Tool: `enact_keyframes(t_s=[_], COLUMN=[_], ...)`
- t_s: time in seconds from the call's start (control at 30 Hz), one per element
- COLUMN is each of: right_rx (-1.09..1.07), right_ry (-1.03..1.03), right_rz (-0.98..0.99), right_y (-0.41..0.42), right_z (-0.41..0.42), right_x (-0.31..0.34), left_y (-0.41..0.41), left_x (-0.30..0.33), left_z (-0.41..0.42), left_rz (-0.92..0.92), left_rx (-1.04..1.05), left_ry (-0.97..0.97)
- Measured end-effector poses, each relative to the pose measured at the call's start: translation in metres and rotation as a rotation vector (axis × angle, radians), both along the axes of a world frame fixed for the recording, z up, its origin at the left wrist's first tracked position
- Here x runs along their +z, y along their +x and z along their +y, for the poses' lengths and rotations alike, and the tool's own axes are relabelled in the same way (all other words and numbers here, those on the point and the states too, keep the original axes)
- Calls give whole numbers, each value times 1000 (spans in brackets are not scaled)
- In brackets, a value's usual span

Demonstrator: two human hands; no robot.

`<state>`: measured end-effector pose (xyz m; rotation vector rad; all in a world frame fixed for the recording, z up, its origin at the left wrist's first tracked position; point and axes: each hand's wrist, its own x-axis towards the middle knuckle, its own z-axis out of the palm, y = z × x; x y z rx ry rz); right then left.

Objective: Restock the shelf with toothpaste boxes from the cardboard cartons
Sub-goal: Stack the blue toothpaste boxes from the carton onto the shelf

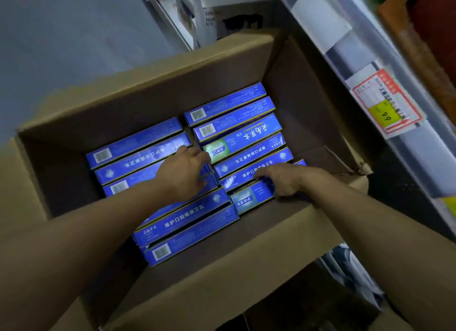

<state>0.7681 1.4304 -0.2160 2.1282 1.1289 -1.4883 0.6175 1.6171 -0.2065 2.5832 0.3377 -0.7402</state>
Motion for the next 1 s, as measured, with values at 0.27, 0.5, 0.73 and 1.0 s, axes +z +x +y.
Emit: enact_keyframes(t_s=[0.27,0.5,0.73,1.0], right_rx=[255,244,233,380], right_ry=[-53,-38,23,1], right_rz=[-90,-88,-70,-186], right_y=[-8,-8,-14,-13], right_z=[4,7,10,20], right_x=[-21,-24,-22,-20], left_y=[-7,-14,-21,-26], left_x=[0,1,-1,-1], left_z=[3,2,7,14], left_rz=[39,37,39,29], left_rx=[55,112,136,153], left_ry=[-7,-47,-58,-75])
